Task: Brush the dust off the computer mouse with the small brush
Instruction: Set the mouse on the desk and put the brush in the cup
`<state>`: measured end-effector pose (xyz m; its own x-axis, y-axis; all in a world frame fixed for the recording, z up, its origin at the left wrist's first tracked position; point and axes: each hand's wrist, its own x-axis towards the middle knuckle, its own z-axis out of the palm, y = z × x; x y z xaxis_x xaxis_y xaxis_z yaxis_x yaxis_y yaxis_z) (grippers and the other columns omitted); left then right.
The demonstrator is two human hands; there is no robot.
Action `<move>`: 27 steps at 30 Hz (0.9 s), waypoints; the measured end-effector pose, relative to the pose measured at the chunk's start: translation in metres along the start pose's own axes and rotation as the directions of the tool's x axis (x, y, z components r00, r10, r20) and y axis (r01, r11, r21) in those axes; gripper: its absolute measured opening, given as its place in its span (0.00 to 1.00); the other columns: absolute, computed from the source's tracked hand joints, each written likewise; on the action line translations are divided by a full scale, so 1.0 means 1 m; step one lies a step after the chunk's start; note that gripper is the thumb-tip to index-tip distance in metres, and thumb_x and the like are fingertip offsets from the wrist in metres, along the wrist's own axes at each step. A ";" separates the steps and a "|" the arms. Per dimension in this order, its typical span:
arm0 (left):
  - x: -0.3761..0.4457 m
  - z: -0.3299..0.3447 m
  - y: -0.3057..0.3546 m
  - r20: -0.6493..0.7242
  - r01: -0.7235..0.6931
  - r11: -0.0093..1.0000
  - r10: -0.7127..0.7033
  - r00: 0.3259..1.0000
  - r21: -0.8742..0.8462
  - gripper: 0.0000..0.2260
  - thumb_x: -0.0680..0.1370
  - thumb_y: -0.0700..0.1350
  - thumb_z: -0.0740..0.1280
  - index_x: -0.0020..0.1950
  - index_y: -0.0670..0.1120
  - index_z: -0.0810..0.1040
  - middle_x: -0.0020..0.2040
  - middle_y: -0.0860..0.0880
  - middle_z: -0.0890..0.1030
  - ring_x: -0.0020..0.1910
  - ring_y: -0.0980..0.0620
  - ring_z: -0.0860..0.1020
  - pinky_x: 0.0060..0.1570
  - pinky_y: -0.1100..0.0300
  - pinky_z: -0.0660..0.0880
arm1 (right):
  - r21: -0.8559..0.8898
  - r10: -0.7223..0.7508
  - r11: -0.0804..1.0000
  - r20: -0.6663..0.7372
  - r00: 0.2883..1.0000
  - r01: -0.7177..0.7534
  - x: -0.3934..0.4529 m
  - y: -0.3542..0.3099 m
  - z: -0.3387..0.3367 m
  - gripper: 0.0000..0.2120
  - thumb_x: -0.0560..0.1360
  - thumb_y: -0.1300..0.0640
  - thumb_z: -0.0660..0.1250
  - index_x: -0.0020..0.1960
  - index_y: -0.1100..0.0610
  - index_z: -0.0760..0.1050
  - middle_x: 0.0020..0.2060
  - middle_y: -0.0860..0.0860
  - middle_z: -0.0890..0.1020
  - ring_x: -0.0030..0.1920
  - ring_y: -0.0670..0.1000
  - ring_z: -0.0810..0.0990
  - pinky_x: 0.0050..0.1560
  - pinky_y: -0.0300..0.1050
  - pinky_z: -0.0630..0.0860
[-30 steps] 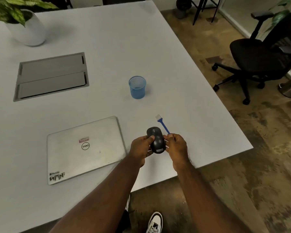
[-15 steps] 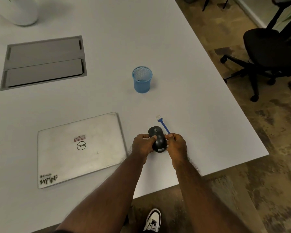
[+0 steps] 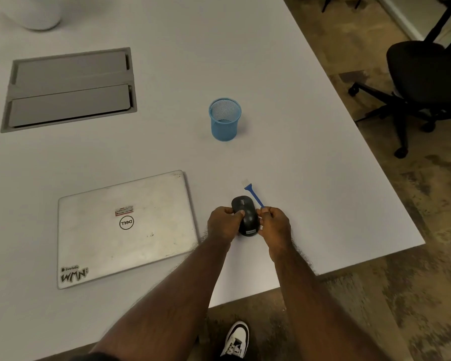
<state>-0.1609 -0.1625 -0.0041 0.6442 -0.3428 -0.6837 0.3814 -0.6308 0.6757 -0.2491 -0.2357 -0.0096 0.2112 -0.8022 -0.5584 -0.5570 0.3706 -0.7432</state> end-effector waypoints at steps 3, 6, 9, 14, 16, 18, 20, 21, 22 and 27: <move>0.000 0.000 0.002 -0.064 -0.008 0.998 0.012 0.998 0.065 0.18 0.74 0.48 0.71 0.60 0.41 0.76 0.54 0.44 0.81 0.52 0.43 0.80 0.56 0.47 0.78 | 0.003 -0.008 1.000 0.014 1.000 0.008 0.002 0.000 -0.002 0.11 0.83 0.58 0.60 0.58 0.61 0.79 0.56 0.59 0.83 0.56 0.60 0.82 0.60 0.60 0.79; -0.004 -0.006 0.004 -0.132 -0.047 0.993 0.061 0.989 0.112 0.16 0.74 0.49 0.69 0.59 0.45 0.76 0.54 0.49 0.80 0.50 0.50 0.78 0.50 0.56 0.77 | 0.000 -0.035 0.999 -0.004 0.999 0.035 0.002 -0.003 -0.012 0.12 0.82 0.57 0.61 0.59 0.61 0.79 0.53 0.58 0.83 0.54 0.58 0.82 0.59 0.59 0.79; -0.011 -0.020 0.006 -0.138 -0.157 0.979 0.175 0.975 0.131 0.10 0.75 0.43 0.64 0.56 0.47 0.78 0.51 0.51 0.81 0.46 0.54 0.77 0.37 0.69 0.68 | 0.028 -0.070 0.997 -0.036 0.997 0.071 0.000 -0.006 -0.027 0.07 0.81 0.58 0.65 0.51 0.59 0.80 0.44 0.56 0.83 0.46 0.55 0.80 0.55 0.59 0.79; -0.016 -0.068 0.006 -0.165 -0.379 0.885 0.431 0.887 0.270 0.11 0.76 0.40 0.64 0.57 0.46 0.78 0.53 0.49 0.79 0.52 0.50 0.78 0.51 0.62 0.72 | 0.052 -0.135 0.989 -0.083 0.987 0.139 0.000 -0.033 -0.046 0.10 0.78 0.57 0.70 0.56 0.61 0.82 0.38 0.52 0.81 0.40 0.52 0.78 0.49 0.55 0.80; -0.011 -0.092 0.006 -0.197 -0.405 0.831 0.501 0.843 0.380 0.13 0.74 0.41 0.65 0.59 0.46 0.78 0.56 0.46 0.78 0.56 0.47 0.76 0.56 0.57 0.71 | 0.041 -0.186 0.981 -0.097 0.978 0.190 0.001 -0.053 -0.047 0.08 0.76 0.57 0.72 0.53 0.59 0.82 0.42 0.53 0.83 0.43 0.53 0.80 0.52 0.56 0.80; -0.004 -0.117 0.005 -0.204 -0.377 0.762 0.544 0.814 0.527 0.16 0.73 0.42 0.66 0.61 0.46 0.77 0.60 0.45 0.77 0.59 0.44 0.74 0.58 0.51 0.70 | 0.023 -0.241 0.969 -0.121 0.963 0.245 0.005 -0.075 -0.043 0.06 0.74 0.56 0.75 0.49 0.56 0.81 0.42 0.54 0.84 0.43 0.53 0.80 0.51 0.55 0.80; 0.004 -0.140 0.004 -0.191 -0.338 0.681 0.576 0.795 0.649 0.20 0.73 0.45 0.65 0.65 0.45 0.75 0.65 0.44 0.75 0.63 0.41 0.73 0.59 0.47 0.71 | -0.003 -0.299 0.954 -0.140 0.944 0.301 0.010 -0.098 -0.037 0.07 0.73 0.54 0.76 0.47 0.55 0.81 0.40 0.53 0.83 0.41 0.52 0.80 0.49 0.52 0.80; 0.009 -0.151 0.002 -0.184 -0.325 0.633 0.603 0.777 0.703 0.21 0.73 0.46 0.64 0.66 0.44 0.75 0.67 0.41 0.74 0.65 0.39 0.73 0.59 0.45 0.71 | -0.020 -0.327 0.944 -0.144 0.934 0.328 0.014 -0.110 -0.033 0.07 0.73 0.54 0.76 0.47 0.55 0.81 0.40 0.52 0.84 0.41 0.52 0.80 0.48 0.50 0.80; 0.014 -0.162 -0.001 -0.170 -0.305 0.578 0.625 0.762 0.757 0.23 0.73 0.48 0.61 0.66 0.42 0.75 0.68 0.39 0.73 0.67 0.38 0.72 0.60 0.43 0.72 | -0.036 -0.354 0.935 -0.144 0.924 0.352 0.018 -0.121 -0.027 0.07 0.73 0.54 0.75 0.48 0.55 0.82 0.41 0.52 0.84 0.42 0.52 0.81 0.49 0.49 0.80; 0.037 -0.201 -0.013 -0.106 -0.171 0.393 0.592 0.799 0.904 0.26 0.75 0.52 0.56 0.70 0.41 0.73 0.71 0.36 0.71 0.69 0.33 0.69 0.58 0.32 0.70 | -0.158 -0.480 0.875 -0.152 0.864 0.458 0.037 -0.174 0.001 0.11 0.76 0.55 0.70 0.56 0.59 0.83 0.48 0.56 0.86 0.50 0.55 0.84 0.58 0.50 0.80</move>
<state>-0.0089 -0.0271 0.0177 0.8108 -0.5735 -0.1174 -0.5594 -0.8181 0.1334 -0.1435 -0.3302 0.0990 0.3279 -0.9421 -0.0700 -0.5175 -0.1172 -0.8476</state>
